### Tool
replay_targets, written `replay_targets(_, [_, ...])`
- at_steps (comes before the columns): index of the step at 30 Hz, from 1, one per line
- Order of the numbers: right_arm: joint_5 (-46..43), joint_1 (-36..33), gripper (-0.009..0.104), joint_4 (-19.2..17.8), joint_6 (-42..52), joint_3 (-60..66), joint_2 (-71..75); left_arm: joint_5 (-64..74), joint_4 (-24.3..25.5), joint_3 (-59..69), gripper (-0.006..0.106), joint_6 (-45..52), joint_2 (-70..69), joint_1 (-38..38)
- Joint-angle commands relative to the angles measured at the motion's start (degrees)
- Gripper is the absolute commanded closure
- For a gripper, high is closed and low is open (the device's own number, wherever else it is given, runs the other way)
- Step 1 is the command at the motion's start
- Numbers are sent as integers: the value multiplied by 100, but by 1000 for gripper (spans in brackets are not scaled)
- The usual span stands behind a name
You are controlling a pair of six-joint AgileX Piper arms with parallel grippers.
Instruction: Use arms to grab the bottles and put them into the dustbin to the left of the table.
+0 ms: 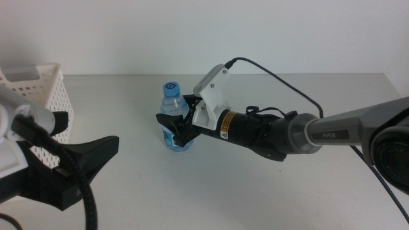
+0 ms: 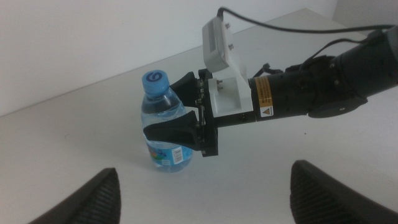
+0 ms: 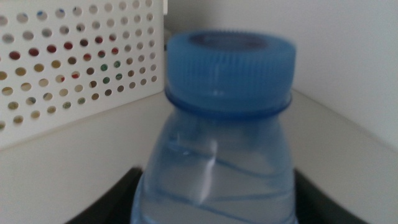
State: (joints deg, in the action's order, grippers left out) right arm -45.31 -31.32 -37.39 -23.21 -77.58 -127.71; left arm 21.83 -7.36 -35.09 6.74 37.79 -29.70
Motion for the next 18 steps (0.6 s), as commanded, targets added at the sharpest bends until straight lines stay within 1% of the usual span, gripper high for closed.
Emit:
replay_targets(1, [-712,-6,96,259,31,-237,340,-410,-86,-167,7,-69,-3,11])
replay_targets(6, [-667,-6,94,302,31,-198,288,-410,-86,-167,7,-69,-3,11])
replay_targets(9, [-667,-6,88,308,31,-198,288,-410,-86,-167,7,-69,-3,11])
replay_targets(11, [-862,-6,67,308,26,-198,293,-410,-86,-167,7,-69,-3,11])
replay_targets(12, [-931,-6,62,308,26,-198,293,-410,-86,-167,7,-69,-3,11])
replay_targets(15, [-1159,-6,42,304,19,-198,293,-410,-86,-167,7,-69,-3,11])
replay_targets(18, [-1198,-6,23,298,-152,-198,293,-410,-86,-167,7,-69,-3,11])
